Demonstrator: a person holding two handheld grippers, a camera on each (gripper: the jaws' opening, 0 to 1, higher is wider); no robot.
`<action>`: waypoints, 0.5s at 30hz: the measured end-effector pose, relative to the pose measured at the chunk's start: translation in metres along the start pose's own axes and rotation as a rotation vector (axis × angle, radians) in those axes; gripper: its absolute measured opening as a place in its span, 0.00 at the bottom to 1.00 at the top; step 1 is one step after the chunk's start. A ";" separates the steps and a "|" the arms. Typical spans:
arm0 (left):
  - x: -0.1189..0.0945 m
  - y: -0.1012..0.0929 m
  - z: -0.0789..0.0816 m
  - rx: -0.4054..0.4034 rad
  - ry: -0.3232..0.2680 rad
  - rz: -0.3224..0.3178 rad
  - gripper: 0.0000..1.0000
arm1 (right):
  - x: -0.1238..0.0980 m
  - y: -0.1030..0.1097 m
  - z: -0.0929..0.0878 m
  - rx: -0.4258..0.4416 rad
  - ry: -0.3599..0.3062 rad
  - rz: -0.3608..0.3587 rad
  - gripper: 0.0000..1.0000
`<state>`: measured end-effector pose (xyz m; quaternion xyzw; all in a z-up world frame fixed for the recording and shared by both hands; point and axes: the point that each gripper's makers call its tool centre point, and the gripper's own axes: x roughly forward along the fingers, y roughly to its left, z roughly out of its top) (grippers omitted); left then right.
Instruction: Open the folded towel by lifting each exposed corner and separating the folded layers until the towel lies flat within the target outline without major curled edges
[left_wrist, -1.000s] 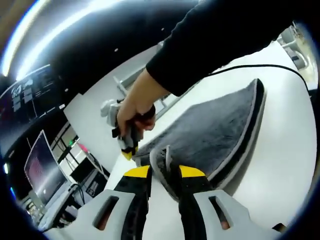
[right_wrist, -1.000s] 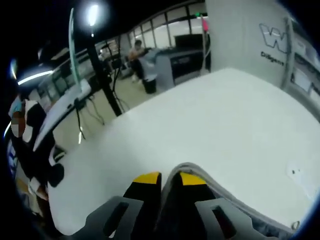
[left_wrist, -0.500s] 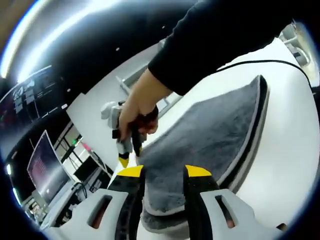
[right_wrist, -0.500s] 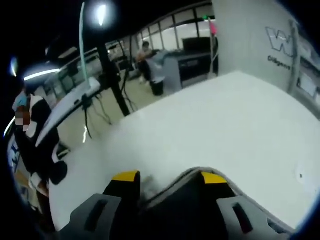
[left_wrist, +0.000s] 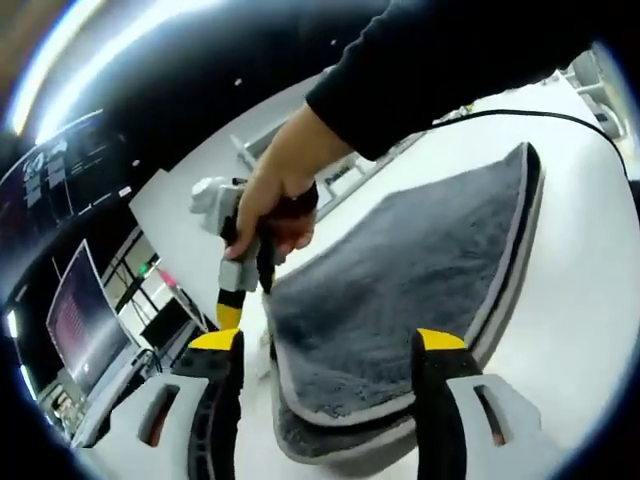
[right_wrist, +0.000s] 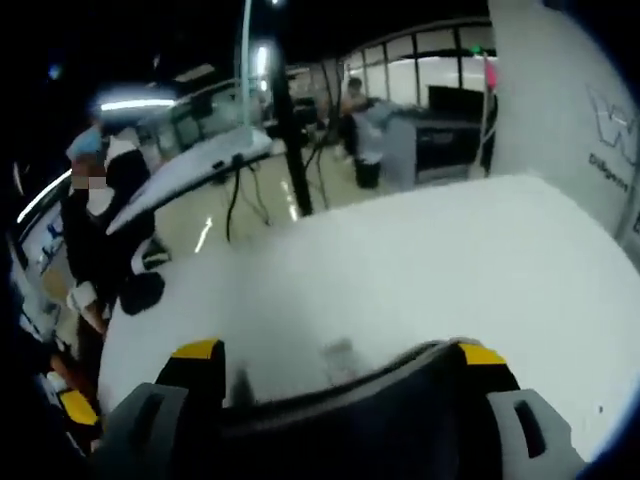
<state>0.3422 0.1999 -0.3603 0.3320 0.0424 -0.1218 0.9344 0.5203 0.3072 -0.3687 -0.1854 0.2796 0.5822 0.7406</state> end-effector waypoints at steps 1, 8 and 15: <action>0.001 -0.005 0.000 -0.049 -0.002 -0.027 0.85 | -0.002 0.002 -0.001 -0.003 0.001 0.006 1.00; 0.000 0.001 0.002 -0.168 -0.019 -0.054 1.00 | -0.016 0.016 -0.001 -0.033 -0.012 0.099 0.99; -0.001 -0.002 0.005 -0.199 -0.026 -0.065 0.99 | -0.028 0.006 0.001 -0.078 -0.016 0.062 0.89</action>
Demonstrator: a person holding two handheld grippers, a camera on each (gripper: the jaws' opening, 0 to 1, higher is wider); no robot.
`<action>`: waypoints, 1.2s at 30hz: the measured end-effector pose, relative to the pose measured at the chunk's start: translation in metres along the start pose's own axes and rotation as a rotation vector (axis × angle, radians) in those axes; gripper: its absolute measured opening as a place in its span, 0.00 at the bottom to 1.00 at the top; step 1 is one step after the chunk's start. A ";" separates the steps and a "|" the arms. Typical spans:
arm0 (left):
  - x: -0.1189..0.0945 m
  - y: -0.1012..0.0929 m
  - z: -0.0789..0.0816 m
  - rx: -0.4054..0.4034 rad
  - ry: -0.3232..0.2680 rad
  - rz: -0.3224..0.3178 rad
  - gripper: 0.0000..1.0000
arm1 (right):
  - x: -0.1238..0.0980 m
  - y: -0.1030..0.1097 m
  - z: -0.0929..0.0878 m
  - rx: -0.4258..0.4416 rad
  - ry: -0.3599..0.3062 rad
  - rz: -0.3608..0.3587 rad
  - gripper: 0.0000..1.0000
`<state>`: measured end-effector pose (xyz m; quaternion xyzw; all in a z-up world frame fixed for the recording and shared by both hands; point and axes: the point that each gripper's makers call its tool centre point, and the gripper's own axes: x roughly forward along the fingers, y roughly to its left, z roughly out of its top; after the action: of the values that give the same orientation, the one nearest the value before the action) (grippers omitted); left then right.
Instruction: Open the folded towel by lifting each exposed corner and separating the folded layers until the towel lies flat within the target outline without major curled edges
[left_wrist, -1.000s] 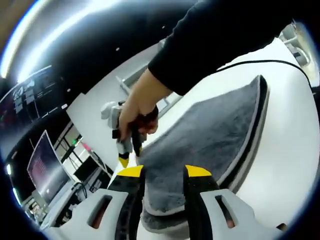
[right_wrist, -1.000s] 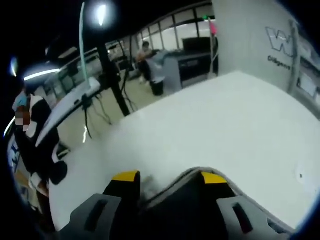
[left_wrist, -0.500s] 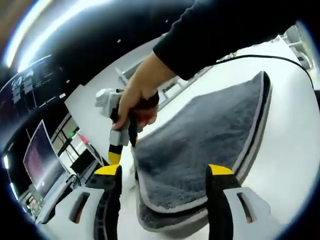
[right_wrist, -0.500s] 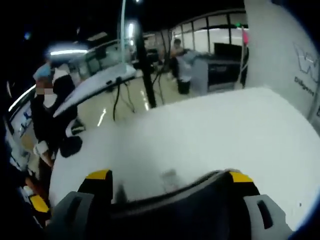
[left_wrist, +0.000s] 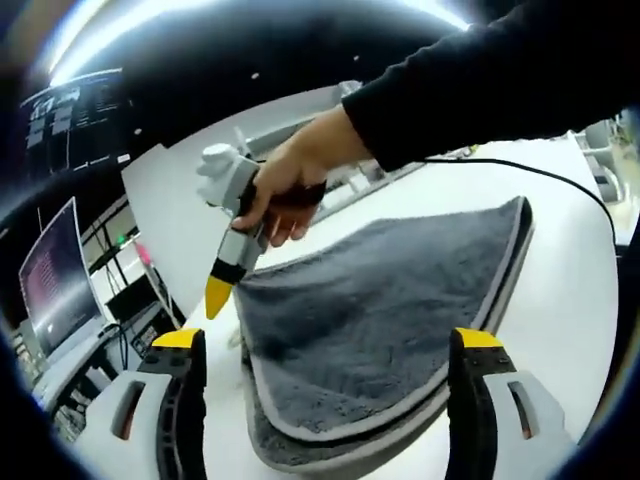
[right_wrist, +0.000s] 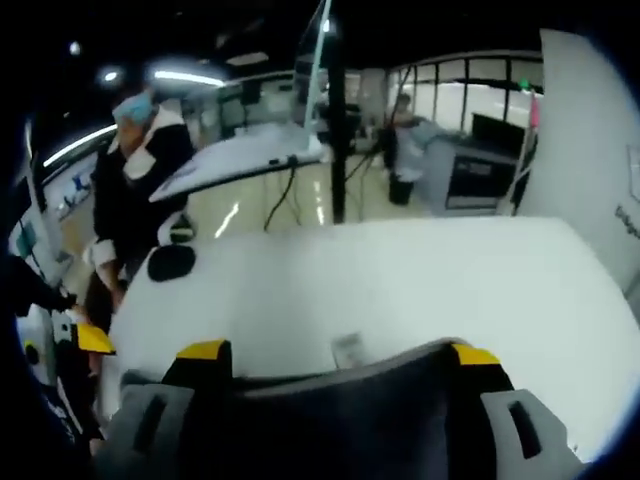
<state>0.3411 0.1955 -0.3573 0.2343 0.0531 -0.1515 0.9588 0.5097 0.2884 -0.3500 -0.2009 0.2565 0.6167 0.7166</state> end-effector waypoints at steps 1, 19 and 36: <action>0.000 0.000 0.000 0.001 0.002 0.001 0.98 | -0.001 0.001 -0.001 0.015 0.006 0.003 0.92; -0.007 0.001 0.014 -0.130 -0.048 -0.035 0.97 | -0.041 -0.012 0.012 -0.024 0.013 -0.085 0.91; -0.013 -0.006 0.040 -0.156 -0.063 -0.097 0.96 | -0.137 -0.018 0.024 -0.154 0.059 -0.177 0.89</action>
<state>0.3282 0.1751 -0.3223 0.1514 0.0459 -0.2004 0.9669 0.5159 0.1935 -0.2473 -0.2952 0.2105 0.5629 0.7427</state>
